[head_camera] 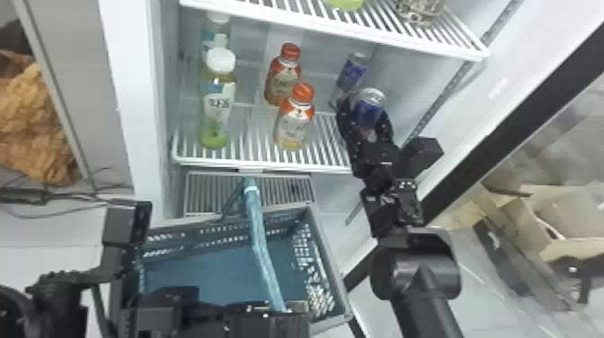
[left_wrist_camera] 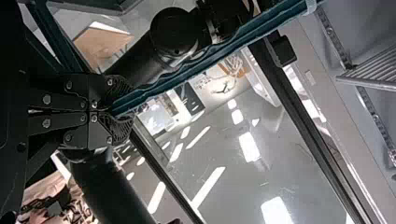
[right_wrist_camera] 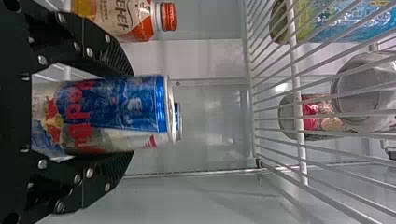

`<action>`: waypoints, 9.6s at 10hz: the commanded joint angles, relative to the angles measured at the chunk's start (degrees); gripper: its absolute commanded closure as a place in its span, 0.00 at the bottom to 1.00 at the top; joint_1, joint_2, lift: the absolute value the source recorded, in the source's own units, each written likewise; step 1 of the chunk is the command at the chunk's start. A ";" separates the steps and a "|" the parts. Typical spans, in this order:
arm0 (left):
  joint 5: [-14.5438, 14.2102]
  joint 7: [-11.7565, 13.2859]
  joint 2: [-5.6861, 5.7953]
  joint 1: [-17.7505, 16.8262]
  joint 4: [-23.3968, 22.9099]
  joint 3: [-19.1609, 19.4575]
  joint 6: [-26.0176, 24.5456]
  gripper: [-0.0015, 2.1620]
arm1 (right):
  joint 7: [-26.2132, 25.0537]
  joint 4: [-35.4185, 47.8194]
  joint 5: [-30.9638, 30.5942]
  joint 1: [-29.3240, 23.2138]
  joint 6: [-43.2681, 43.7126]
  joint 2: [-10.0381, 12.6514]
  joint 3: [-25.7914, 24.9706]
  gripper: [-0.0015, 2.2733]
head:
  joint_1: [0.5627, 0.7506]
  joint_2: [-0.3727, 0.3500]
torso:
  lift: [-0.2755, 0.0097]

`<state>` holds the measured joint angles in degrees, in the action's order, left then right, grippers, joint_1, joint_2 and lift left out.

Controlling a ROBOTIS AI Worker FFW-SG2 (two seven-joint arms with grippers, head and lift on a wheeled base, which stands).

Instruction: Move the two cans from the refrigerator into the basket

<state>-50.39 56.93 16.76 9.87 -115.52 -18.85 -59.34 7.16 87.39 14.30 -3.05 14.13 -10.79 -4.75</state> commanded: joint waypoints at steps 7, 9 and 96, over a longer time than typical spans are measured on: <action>0.00 0.02 0.03 -0.02 0.00 0.23 0.28 0.55 | -0.22 5.78 -0.01 -3.41 -0.07 0.15 0.06 0.39 | 0.70 0.03 | 0.03; -0.11 -0.06 0.12 -0.02 0.00 0.23 0.28 0.55 | -0.22 11.54 0.67 -6.79 -1.76 0.15 -0.05 0.39 | 0.70 0.03 | 0.03; -2.06 -0.06 0.73 -2.70 1.83 -2.74 -0.84 0.55 | -12.88 -16.16 1.70 18.95 -6.68 -1.61 8.40 0.40 | 0.70 0.03 | 0.03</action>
<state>-52.37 56.87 17.49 7.17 -113.69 -21.61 -60.20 -5.71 71.11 16.02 15.89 7.37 -12.37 3.66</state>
